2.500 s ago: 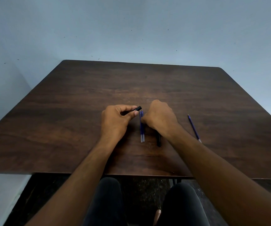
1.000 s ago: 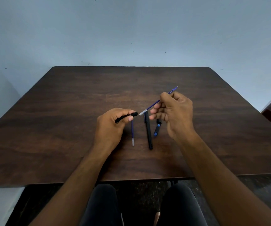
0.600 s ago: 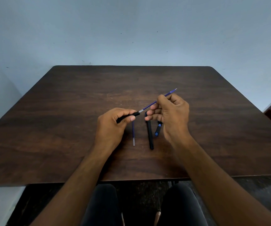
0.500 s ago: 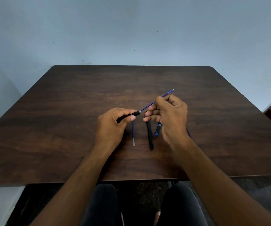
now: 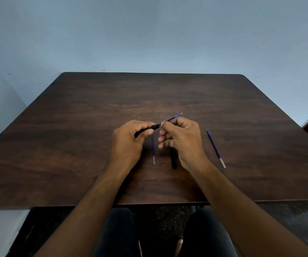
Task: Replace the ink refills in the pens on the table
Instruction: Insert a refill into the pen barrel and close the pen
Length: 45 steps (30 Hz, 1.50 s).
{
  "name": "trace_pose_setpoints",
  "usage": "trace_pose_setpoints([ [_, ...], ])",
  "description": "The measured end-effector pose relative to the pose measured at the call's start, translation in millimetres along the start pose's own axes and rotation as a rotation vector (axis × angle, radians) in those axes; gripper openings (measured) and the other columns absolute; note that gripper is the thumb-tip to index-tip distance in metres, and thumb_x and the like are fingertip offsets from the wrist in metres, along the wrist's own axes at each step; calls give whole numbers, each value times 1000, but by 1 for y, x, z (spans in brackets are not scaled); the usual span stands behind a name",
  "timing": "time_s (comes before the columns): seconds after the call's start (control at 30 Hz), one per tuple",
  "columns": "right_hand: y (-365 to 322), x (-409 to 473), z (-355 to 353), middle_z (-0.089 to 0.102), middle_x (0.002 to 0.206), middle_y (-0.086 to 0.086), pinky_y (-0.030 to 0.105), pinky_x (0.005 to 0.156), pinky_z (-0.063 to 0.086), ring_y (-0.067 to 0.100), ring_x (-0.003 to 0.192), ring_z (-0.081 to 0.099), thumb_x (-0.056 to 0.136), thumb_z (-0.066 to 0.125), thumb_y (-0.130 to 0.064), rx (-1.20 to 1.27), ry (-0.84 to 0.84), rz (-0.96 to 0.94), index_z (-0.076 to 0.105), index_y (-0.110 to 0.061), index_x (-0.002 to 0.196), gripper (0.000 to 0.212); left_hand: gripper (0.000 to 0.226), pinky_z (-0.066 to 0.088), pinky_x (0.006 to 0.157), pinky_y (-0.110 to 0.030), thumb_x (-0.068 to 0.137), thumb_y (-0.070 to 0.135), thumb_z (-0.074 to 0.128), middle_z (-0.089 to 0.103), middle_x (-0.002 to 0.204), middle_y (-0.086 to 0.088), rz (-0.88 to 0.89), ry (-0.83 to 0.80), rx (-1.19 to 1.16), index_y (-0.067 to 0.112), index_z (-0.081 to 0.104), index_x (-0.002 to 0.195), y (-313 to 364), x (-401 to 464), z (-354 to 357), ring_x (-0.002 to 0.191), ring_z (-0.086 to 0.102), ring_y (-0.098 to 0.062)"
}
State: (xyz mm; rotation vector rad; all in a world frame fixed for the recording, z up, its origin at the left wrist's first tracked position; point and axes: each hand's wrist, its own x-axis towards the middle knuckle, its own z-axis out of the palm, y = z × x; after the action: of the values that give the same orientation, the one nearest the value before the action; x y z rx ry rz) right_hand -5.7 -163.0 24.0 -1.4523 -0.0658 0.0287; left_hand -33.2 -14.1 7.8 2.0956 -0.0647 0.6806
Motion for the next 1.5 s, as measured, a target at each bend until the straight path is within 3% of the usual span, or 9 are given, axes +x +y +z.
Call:
trace_pose_setpoints([
  [0.13,-3,1,-7,69,69,10,34,52,59,22,58,67,93,66,-1,29,-10,12,70,2,97,7,20,44,84,-7,84,10,74,74,99,6,-4,-1,8,16,77,103,1,0,0,94,66,-2],
  [0.4,-3,4,-18,73,72,13,37,54,59,24,60,68,93,70,-5,101,55,-31,73,-2,90,5,21,42,84,-5,84,10,74,74,100,6,7,-6,44,15,77,105,2,1,0,95,65,-2],
  [0.8,-9,-2,-20,74,67,11,30,44,55,20,53,66,89,78,-13,-7,-18,-59,75,0,84,14,22,41,83,-3,83,8,75,72,98,11,11,-7,53,19,76,102,2,-1,0,94,63,5],
  [0.97,-15,-5,-35,73,67,13,28,45,54,18,49,61,82,85,-31,-117,49,-168,77,-11,86,23,24,39,83,-2,83,5,73,69,96,16,35,12,39,19,76,102,2,-2,0,94,60,12],
  [1.07,-19,5,-63,68,54,1,23,44,48,7,43,55,83,84,-28,-393,125,-246,78,-15,81,15,24,41,86,-5,84,5,72,69,97,16,43,41,33,20,76,102,0,-3,0,96,61,8],
  [1.17,-24,10,-81,65,52,-16,7,49,40,-7,43,53,83,83,-18,-713,-75,-180,83,-16,86,4,23,46,89,-16,84,8,72,69,99,16,91,60,76,21,76,103,-3,-3,0,98,63,0],
  [1.23,-24,10,-84,74,68,-8,7,55,42,-5,53,57,84,81,-15,-879,-200,-182,83,-20,97,14,23,47,90,-21,84,9,72,68,99,17,102,48,100,21,76,104,-3,-4,1,99,63,-4],
  [1.33,-27,9,-83,69,78,-5,12,56,43,9,61,55,89,76,-14,-1011,-326,-191,80,-33,104,25,23,46,91,-19,85,9,72,67,100,18,109,34,132,22,76,104,-3,-4,2,99,63,-6],
  [1.5,-29,13,-71,57,77,-11,7,65,40,0,70,53,92,73,-14,-1224,-522,-150,77,-34,115,31,23,43,90,-12,84,9,72,66,99,20,123,22,153,22,76,103,-3,-4,1,99,62,-4],
])
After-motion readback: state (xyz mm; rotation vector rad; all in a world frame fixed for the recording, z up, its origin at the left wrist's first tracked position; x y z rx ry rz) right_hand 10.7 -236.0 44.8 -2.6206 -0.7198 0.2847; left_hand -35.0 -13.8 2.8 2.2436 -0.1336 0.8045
